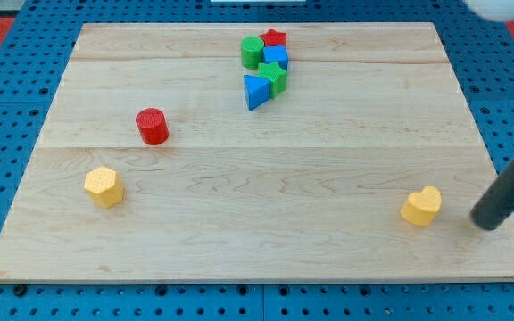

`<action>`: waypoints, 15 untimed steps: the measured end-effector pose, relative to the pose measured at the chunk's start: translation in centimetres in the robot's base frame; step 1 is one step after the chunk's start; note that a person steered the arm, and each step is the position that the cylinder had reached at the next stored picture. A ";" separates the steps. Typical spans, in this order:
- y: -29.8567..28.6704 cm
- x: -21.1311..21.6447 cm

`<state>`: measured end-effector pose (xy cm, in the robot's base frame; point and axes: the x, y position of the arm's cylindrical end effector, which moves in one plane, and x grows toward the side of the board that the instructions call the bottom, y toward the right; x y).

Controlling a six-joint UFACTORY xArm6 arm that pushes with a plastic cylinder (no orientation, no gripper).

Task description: Push the yellow heart at the bottom of the red circle

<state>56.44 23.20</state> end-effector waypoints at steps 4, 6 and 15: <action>-15.9 -2.6; -14.3 -2.6; -32.2 -7.0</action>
<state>49.42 -8.96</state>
